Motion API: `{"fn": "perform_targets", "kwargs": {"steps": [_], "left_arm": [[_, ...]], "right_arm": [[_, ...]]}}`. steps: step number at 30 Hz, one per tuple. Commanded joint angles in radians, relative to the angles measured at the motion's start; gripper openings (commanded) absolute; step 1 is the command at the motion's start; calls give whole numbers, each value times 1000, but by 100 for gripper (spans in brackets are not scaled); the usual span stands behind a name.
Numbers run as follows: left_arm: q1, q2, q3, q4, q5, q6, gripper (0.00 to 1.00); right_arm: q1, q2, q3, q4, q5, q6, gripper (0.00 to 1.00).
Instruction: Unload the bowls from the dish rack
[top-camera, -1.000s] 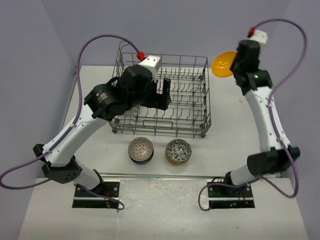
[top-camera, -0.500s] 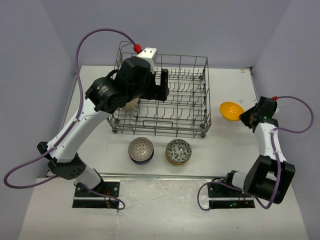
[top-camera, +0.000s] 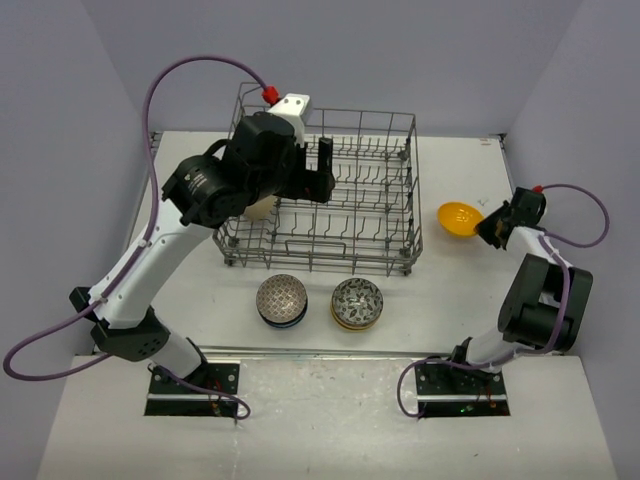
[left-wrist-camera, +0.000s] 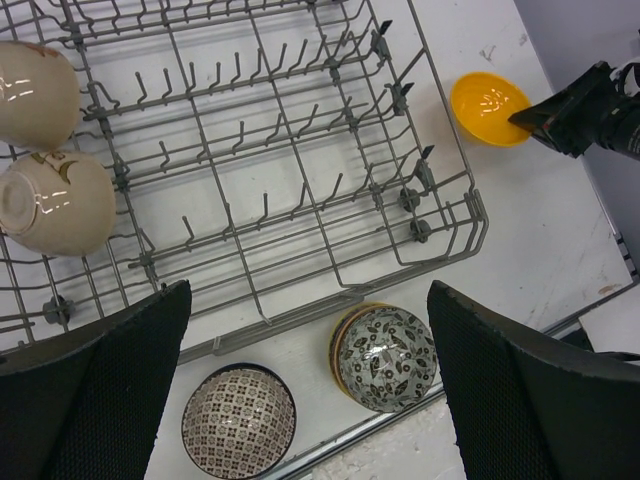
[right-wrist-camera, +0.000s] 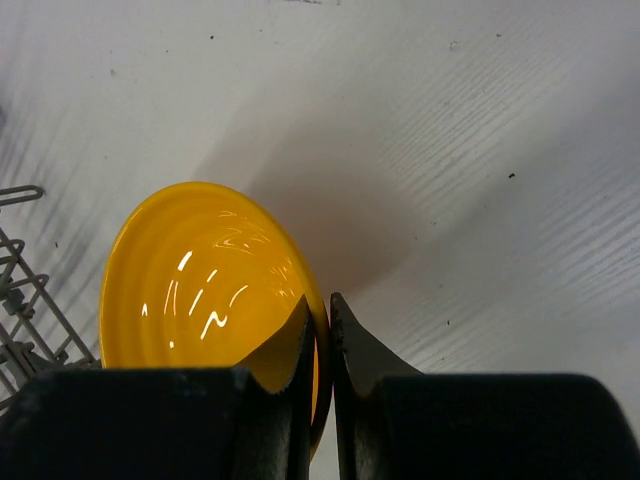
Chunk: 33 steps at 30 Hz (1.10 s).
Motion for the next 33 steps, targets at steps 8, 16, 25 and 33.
{"fn": "perform_targets", "kwargs": {"steps": [8, 16, 25, 33], "left_arm": [[22, -30, 8, -38, 10, 20, 100], [38, -22, 0, -18, 57, 26, 100], [45, -66, -69, 9, 72, 29, 100], [53, -89, -106, 17, 66, 29, 100]], "right_arm": [[-4, 54, 82, 24, 49, -44, 6], [-6, 82, 105, -29, 75, -24, 4], [-4, 112, 108, -55, 75, -20, 9], [-4, 88, 78, -74, 92, -1, 41]]}}
